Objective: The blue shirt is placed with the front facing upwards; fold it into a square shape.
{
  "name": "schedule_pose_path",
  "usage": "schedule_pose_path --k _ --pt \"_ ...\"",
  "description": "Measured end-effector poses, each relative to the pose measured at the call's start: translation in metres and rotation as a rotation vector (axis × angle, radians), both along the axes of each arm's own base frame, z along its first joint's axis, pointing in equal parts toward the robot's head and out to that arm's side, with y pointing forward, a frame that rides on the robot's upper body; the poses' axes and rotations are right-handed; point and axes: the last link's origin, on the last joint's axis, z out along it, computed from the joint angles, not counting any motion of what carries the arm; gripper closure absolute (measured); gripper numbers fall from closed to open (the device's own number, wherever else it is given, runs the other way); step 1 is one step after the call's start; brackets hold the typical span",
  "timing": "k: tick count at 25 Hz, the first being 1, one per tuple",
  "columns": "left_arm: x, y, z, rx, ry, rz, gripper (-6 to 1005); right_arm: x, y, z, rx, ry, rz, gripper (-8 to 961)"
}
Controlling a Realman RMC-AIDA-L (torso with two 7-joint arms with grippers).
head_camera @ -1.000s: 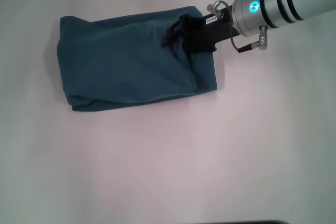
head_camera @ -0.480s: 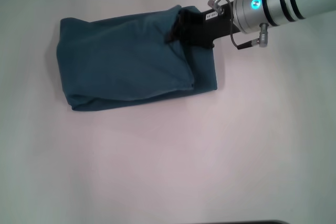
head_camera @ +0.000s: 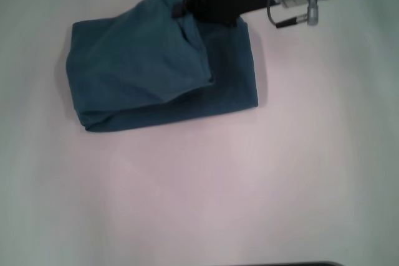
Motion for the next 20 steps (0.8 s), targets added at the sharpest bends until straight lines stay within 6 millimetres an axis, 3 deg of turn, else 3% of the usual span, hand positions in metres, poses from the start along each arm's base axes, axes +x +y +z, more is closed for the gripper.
schedule_pose_path --k 4,8,14,20 --pt "0.001 0.001 0.000 0.003 0.000 -0.001 320 -0.009 0.002 0.011 -0.001 0.010 0.031 921" --pt "0.001 0.002 0.000 0.006 0.001 0.003 320 -0.003 0.007 0.023 0.023 0.003 0.027 918" --pt "0.000 0.003 0.000 0.011 0.002 0.012 322 0.024 0.008 0.038 0.063 -0.014 -0.032 913" --pt "0.000 0.006 -0.001 0.016 0.006 0.022 320 0.056 0.002 0.039 0.052 -0.068 -0.100 909"
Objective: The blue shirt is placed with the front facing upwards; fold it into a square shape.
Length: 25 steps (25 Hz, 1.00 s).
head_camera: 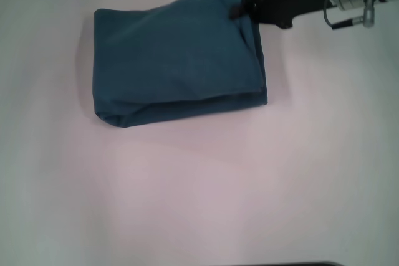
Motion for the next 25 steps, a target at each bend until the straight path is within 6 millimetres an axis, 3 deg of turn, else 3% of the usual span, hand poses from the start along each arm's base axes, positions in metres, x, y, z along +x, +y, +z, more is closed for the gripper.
schedule_pose_path --k 7,18,25 --pt "0.001 0.000 -0.002 -0.002 -0.005 -0.001 321 0.017 -0.006 -0.004 -0.024 -0.069 -0.035 904" --pt "-0.002 -0.002 -0.003 0.000 -0.008 0.010 322 0.021 -0.004 -0.001 0.001 -0.077 -0.043 895" --pt "-0.001 -0.002 -0.005 -0.005 -0.006 0.010 320 0.036 -0.001 -0.004 0.030 -0.165 -0.071 890"
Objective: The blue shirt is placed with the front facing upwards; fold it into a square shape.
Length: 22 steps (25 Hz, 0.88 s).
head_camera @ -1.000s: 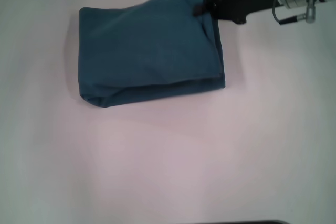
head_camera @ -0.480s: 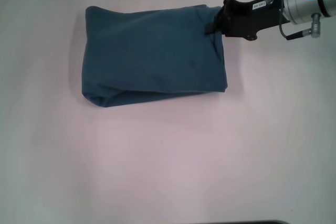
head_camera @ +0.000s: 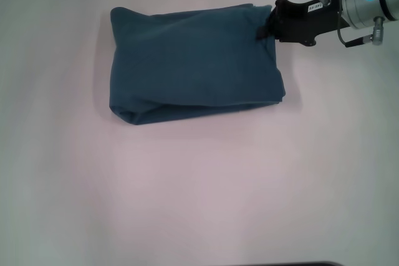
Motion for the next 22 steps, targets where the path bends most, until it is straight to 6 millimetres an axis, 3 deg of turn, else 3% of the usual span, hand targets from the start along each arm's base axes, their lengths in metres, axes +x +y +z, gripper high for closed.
schedule_pose_path --k 19,22 --pt "-0.001 -0.001 -0.003 -0.004 -0.003 -0.002 321 0.004 0.003 0.008 0.040 0.001 0.016 876" --pt "-0.001 -0.001 -0.003 -0.001 -0.003 0.000 320 0.013 0.004 0.025 0.088 0.014 0.011 740"
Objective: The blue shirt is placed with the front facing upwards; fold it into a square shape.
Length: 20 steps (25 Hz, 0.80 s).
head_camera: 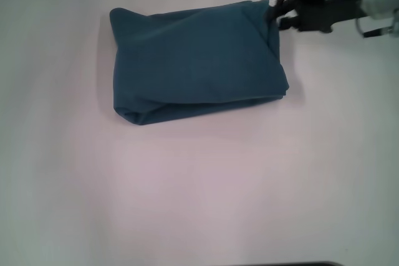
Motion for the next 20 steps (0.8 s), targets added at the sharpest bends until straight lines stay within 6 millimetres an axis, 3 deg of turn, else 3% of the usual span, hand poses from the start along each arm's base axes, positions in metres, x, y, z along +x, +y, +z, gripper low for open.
schedule_pose_path --k 2,6,11,15,20 --pt "0.000 0.000 0.001 0.002 0.000 0.000 320 0.008 -0.001 0.014 0.038 0.004 -0.003 649" --pt "0.000 0.000 0.001 0.002 0.000 0.000 320 0.023 -0.003 0.046 0.132 0.016 0.041 573" --pt "0.001 0.001 0.002 0.002 0.000 -0.001 321 0.021 -0.018 0.077 0.282 0.025 0.345 478" --pt "-0.002 -0.001 0.003 0.000 -0.007 0.008 322 0.021 -0.046 0.072 0.338 -0.072 0.646 346" --pt "-0.010 -0.007 -0.001 -0.019 -0.028 0.036 321 0.048 -0.088 0.048 0.388 -0.233 0.892 112"
